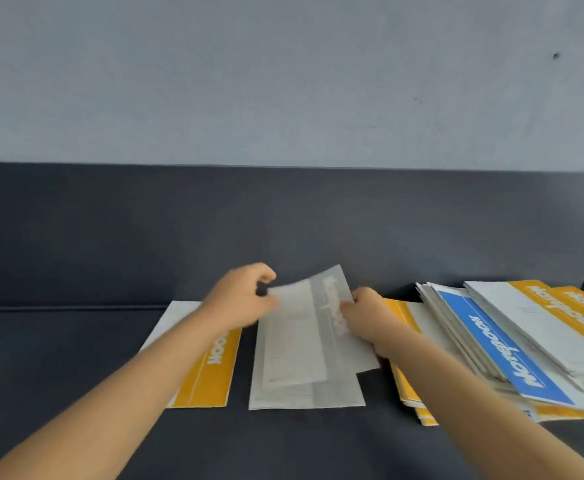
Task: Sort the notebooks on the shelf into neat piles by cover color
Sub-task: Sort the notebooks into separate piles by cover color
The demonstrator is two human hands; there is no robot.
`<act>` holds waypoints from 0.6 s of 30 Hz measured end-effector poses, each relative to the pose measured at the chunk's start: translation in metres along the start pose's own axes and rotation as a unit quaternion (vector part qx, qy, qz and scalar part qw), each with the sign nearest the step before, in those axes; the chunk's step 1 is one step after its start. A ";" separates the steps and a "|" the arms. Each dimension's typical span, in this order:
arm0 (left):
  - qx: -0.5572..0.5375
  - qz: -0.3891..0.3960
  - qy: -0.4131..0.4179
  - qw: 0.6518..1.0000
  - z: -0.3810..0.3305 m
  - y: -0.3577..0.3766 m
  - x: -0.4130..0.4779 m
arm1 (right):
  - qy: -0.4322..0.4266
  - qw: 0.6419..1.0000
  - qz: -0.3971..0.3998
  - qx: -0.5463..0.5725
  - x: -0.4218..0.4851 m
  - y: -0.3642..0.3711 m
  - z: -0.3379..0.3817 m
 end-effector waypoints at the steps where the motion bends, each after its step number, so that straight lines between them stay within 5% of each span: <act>1: 0.034 0.032 0.026 0.999 -0.001 0.011 -0.005 | 0.013 1.000 -0.009 -0.021 0.002 0.011 -0.001; 6: 0.243 0.255 0.075 0.933 0.001 0.068 -0.031 | -0.002 0.986 -0.064 -0.156 -0.014 0.037 0.005; 12: 0.282 0.306 0.039 0.908 -0.001 0.075 -0.032 | -0.083 0.962 -0.111 -0.236 -0.030 -0.004 0.005; 18: 0.275 0.237 0.041 0.931 -0.066 0.081 -0.025 | 0.001 0.930 -0.159 -0.330 -0.039 -0.108 -0.049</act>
Point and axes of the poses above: each hand's wrist, its own x-axis towards the middle knuckle, its own y-axis out of the palm, z = x × y, the point moved 3 cm from there along x, towards the middle knuckle, and after that the axes turned 7 degrees about z, right-handed, at the moved point
